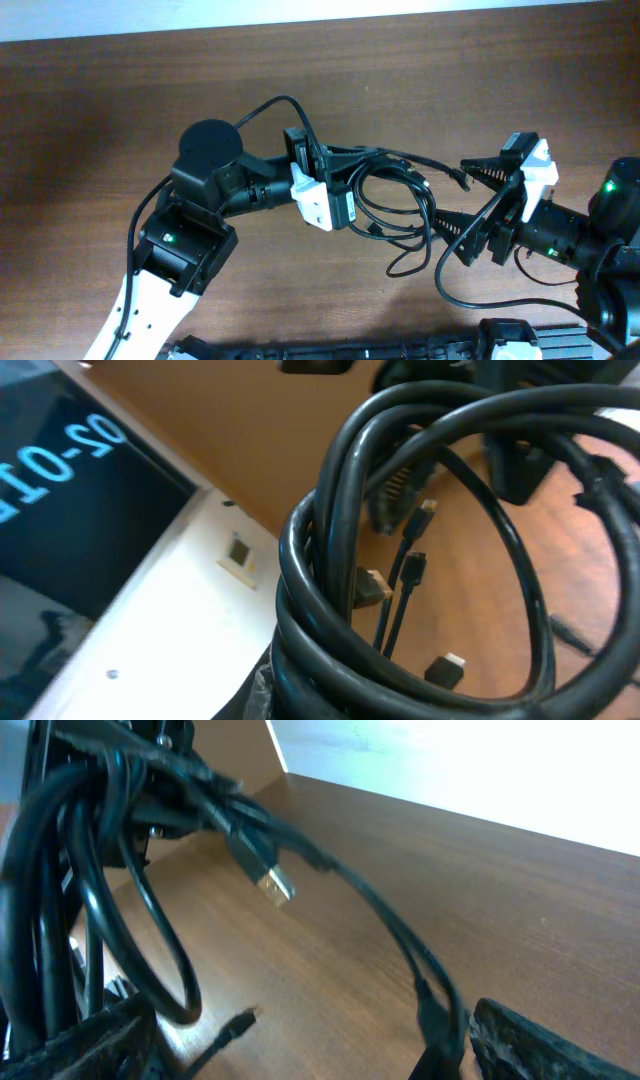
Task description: Untangle cables
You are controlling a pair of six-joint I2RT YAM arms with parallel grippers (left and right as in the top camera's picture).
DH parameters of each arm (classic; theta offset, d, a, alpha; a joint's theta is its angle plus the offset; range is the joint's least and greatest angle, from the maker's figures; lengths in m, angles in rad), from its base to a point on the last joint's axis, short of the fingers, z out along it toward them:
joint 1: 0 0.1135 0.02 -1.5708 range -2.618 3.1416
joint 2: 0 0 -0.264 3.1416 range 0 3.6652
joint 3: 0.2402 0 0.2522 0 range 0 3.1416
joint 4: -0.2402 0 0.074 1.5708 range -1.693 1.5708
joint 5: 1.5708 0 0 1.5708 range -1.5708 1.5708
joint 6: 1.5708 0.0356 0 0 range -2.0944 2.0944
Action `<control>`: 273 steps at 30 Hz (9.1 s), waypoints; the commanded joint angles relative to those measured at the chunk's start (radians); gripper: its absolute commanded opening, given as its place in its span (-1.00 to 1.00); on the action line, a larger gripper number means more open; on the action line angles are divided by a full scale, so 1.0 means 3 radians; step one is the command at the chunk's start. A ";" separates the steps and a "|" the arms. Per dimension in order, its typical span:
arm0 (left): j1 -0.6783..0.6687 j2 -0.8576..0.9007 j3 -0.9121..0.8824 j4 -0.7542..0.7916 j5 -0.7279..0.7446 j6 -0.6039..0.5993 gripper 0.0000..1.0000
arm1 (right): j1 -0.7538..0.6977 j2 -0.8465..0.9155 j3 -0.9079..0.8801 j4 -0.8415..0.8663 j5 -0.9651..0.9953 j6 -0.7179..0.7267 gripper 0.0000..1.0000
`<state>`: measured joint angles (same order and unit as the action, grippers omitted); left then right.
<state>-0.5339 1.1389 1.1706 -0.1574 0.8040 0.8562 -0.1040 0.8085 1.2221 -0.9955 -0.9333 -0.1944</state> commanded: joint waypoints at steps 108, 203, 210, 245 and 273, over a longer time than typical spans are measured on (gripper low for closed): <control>-0.0247 0.0080 0.0028 -0.0067 -0.0300 -0.0551 -0.66 | -0.0004 0.0022 0.0057 0.0345 -0.0251 0.0150 -0.92; 0.0305 0.0561 0.0028 0.0514 -0.0181 -0.5146 -1.00 | -0.0004 0.0022 0.0057 0.0323 0.1181 0.0088 -0.92; 0.0305 0.0561 0.0028 0.0696 -0.0229 -0.5147 -1.00 | -0.0004 0.0022 0.0057 0.0164 0.1146 0.0088 -0.92; 0.0306 0.0561 0.0028 -0.0799 -0.0278 -0.3334 0.15 | -0.0004 0.0022 0.0057 0.0664 0.0146 -0.0413 -0.92; 0.0149 0.0561 0.0028 -0.0497 0.1611 -0.1736 -0.35 | -0.0003 0.0022 0.0057 0.0792 -0.0643 -0.0456 -0.92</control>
<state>-0.4534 1.3060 1.1782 -0.3374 1.2556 0.3210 -0.1024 0.8257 1.2209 -0.7734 -1.0637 -0.3637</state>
